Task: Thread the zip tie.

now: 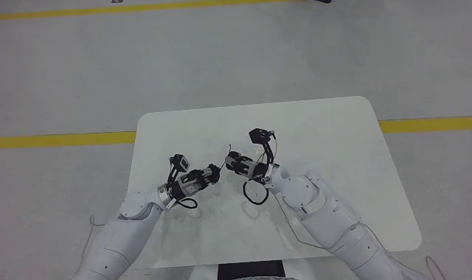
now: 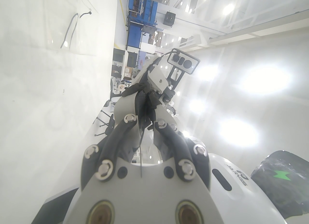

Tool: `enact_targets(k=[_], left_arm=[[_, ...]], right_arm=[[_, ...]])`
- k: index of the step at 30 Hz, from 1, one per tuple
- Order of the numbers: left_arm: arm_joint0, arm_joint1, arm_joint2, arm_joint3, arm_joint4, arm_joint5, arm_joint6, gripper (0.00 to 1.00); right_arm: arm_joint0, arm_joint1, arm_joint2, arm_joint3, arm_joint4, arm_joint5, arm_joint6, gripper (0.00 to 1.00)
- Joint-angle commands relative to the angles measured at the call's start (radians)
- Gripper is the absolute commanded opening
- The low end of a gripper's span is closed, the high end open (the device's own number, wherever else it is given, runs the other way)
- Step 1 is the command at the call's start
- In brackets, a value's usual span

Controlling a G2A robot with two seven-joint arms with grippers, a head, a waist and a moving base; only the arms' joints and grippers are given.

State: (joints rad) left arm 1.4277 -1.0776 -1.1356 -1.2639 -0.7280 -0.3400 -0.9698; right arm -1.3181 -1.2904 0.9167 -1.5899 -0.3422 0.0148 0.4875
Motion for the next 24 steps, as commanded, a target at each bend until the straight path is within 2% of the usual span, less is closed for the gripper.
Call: enact_targets(k=[1,14,24], left_arm=[[0.0,0.0,0.0,0.0,0.0,0.0,0.0,0.0],[0.0,0.0,0.0,0.0,0.0,0.0,0.0,0.0],[0.0,0.0,0.0,0.0,0.0,0.0,0.0,0.0]], right_arm=[[0.003,-0.001,-0.003,0.003,0.0,-0.003,0.008,0.0],[0.013,-0.004,-0.021,0.017,0.0,-0.013,0.042,0.0],[0.009,-0.004,-0.018,0.007,-0.008,-0.016,0.024,0.0]])
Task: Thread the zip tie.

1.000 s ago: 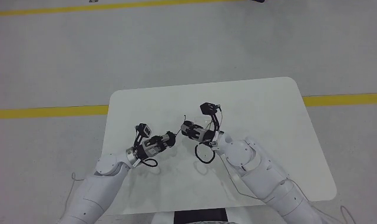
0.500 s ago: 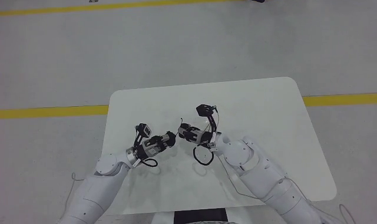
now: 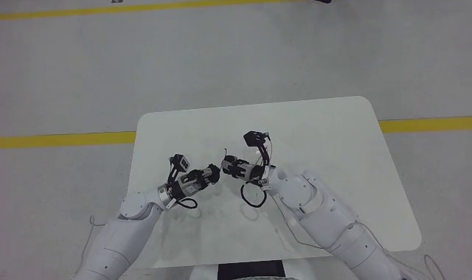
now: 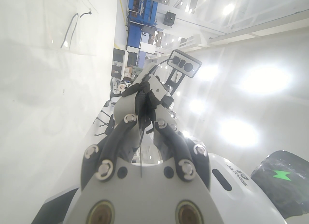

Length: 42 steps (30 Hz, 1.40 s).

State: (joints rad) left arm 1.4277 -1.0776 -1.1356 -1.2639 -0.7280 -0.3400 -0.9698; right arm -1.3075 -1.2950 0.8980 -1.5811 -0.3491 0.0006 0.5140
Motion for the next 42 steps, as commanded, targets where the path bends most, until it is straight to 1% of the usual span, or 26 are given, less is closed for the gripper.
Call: enact_targets(k=[1,4,16,35,42], left_arm=[[0.0,0.0,0.0,0.0,0.0,0.0,0.0,0.0],[0.0,0.0,0.0,0.0,0.0,0.0,0.0,0.0],[0.0,0.0,0.0,0.0,0.0,0.0,0.0,0.0],[0.0,0.0,0.0,0.0,0.0,0.0,0.0,0.0],[0.0,0.0,0.0,0.0,0.0,0.0,0.0,0.0]], right_arm=[[-0.003,0.001,0.002,-0.003,-0.002,-0.003,-0.004,0.0],[-0.006,0.001,0.003,-0.004,-0.006,-0.007,-0.007,0.0],[0.0,-0.001,-0.009,0.011,-0.021,0.005,0.012,0.0],[-0.02,0.001,0.006,-0.016,-0.044,-0.006,-0.032,0.0],[-0.02,0.001,0.006,-0.019,-0.049,-0.004,-0.024,0.0]])
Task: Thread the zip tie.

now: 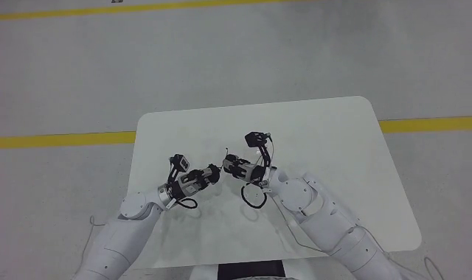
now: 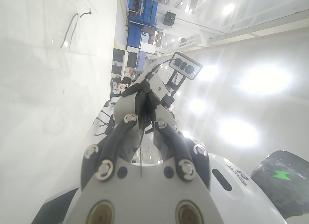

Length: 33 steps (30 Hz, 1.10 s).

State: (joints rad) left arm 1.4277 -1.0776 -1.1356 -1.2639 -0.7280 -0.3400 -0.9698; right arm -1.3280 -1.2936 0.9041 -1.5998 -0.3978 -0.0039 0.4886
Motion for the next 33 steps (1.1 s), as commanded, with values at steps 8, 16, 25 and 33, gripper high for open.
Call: enact_targets(k=[8,16,25,33], left_arm=[[0.0,0.0,0.0,0.0,0.0,0.0,0.0,0.0],[0.0,0.0,0.0,0.0,0.0,0.0,0.0,0.0],[0.0,0.0,0.0,0.0,0.0,0.0,0.0,0.0],[0.005,-0.001,0.0,-0.001,-0.025,0.026,0.026,0.0]], right_arm=[[-0.011,0.003,0.016,-0.013,-0.004,0.005,-0.008,1.0],[-0.046,0.013,0.054,-0.041,-0.012,-0.007,-0.024,1.0],[-0.069,0.021,0.081,-0.051,-0.013,-0.049,-0.027,1.0],[-0.077,0.028,0.064,-0.061,-0.206,-0.037,-0.083,1.0]])
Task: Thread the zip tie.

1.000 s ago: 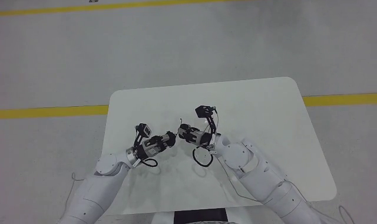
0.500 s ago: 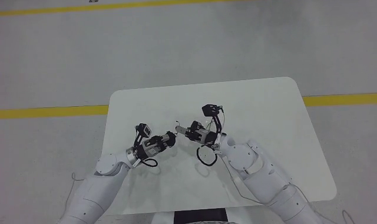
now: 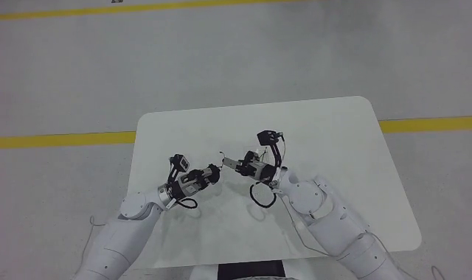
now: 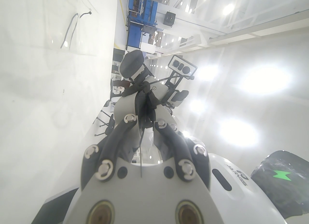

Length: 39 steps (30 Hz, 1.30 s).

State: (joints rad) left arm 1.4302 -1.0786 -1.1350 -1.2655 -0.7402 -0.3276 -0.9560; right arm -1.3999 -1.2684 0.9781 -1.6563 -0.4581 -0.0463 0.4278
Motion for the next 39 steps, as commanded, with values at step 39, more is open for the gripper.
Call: enact_targets(k=[39], left_arm=[[0.004,0.008,-0.039,0.058,-0.265,0.242,-0.182,0.0]], right_arm=[[-0.056,0.014,-0.128,0.02,-0.757,-0.101,-0.258,1.0]])
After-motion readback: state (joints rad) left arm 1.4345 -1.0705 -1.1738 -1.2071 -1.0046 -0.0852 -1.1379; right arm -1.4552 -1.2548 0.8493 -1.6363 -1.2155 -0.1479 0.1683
